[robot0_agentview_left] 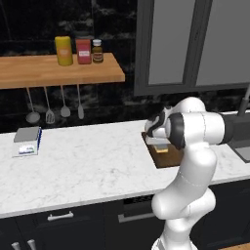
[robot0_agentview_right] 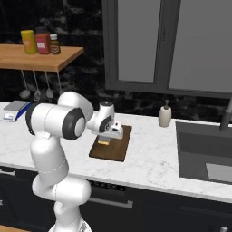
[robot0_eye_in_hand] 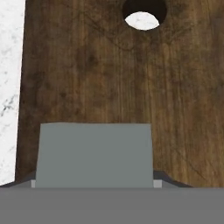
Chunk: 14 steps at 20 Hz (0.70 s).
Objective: Pick up the sponge from the counter and clean the cutting board by briefly scrubbing or pressing down on the cutting board. Once finished, release the sponge.
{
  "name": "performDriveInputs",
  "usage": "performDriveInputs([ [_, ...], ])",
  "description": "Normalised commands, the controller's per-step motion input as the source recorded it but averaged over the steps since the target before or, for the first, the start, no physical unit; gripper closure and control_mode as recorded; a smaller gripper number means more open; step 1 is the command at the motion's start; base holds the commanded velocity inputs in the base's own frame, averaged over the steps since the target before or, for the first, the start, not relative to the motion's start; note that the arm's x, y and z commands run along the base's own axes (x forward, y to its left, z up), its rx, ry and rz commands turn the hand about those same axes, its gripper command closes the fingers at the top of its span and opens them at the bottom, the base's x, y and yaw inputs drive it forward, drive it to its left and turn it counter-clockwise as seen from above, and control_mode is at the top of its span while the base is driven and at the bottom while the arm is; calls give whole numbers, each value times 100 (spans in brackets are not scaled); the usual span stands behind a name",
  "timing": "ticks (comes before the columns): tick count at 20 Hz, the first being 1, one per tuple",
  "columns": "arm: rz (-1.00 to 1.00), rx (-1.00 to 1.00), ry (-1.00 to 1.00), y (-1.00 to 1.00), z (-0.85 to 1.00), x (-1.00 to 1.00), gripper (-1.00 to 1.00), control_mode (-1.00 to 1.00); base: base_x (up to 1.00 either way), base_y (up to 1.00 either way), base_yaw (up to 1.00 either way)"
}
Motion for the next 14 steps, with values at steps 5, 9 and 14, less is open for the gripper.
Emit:
performDriveInputs([
  [5,0,1,-4,-2,-36,22,100,-100,0,0,0],
  [9,0,1,-4,0,0,54,100,-100,0,0,0],
  [14,0,0,-2,0,-50,37,100,-100,0,0,0],
])
